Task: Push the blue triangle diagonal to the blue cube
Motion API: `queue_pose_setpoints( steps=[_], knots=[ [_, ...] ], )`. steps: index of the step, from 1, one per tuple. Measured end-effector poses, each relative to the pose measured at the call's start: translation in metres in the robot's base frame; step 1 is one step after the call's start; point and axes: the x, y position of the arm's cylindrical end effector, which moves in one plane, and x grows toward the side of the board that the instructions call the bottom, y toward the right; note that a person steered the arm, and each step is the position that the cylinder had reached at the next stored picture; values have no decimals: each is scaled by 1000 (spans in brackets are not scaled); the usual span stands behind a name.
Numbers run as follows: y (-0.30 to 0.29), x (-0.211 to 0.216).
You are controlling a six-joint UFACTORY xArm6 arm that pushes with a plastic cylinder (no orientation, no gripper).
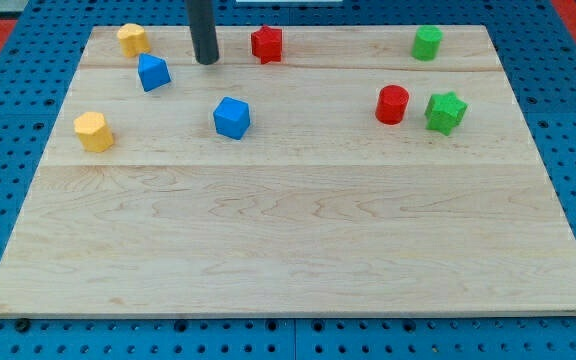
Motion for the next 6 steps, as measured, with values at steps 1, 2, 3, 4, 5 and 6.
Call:
queue_pose_setpoints(
  steps=[1,2,3,4,5,6],
  knots=[
    [-14,-12],
    [-57,-12],
    [-84,11],
    [-112,39],
    [-99,44],
    [-63,39]
  ],
)
